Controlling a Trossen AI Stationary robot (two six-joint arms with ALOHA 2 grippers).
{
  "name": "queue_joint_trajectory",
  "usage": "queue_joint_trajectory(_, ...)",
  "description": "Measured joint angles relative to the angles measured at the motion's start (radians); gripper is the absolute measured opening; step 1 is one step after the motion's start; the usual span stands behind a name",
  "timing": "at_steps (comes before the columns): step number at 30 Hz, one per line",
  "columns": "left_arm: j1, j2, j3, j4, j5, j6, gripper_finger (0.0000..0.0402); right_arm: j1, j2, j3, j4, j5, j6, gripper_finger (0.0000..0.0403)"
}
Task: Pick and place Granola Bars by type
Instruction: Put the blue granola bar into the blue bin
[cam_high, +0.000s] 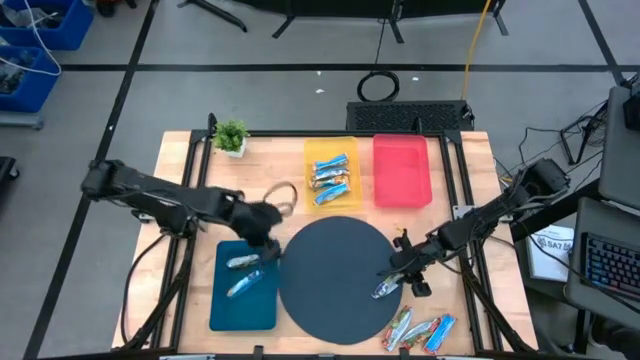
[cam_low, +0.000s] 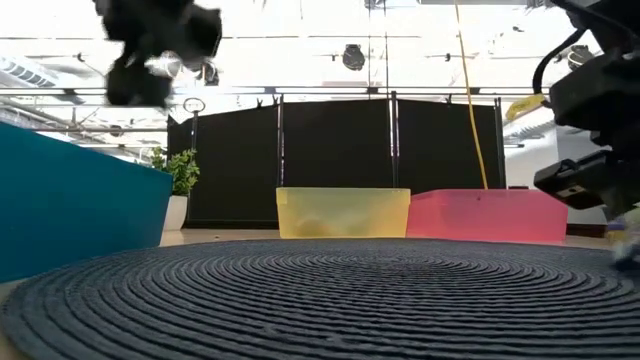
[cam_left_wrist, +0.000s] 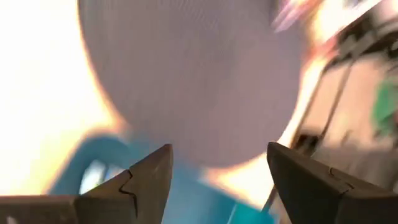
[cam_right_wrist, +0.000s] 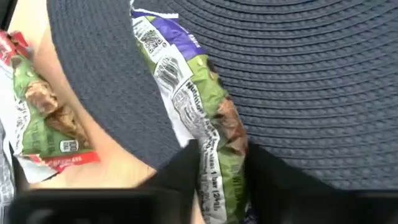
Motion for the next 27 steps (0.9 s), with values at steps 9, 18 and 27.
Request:
queue_joint_trajectory(9, 0.006, -0.218, 0.001, 0.509, -0.364, 0.377, 0.0234, -0.015, -0.172, 0.045, -0.031, -0.048, 0.114, 0.0029)
queue_joint_trajectory(18, 0.021, -0.147, -0.001, 0.816, -0.469, 0.616, 0.0207, -0.158, -0.337, 0.267, 0.138, 0.199, 0.047, 0.0026)
queue_joint_trajectory(27, 0.021, 0.044, 0.001, 1.185, -0.416, 0.706, 0.0196, -0.33, -0.317, 0.326, 0.417, 0.234, -0.049, 0.0026)
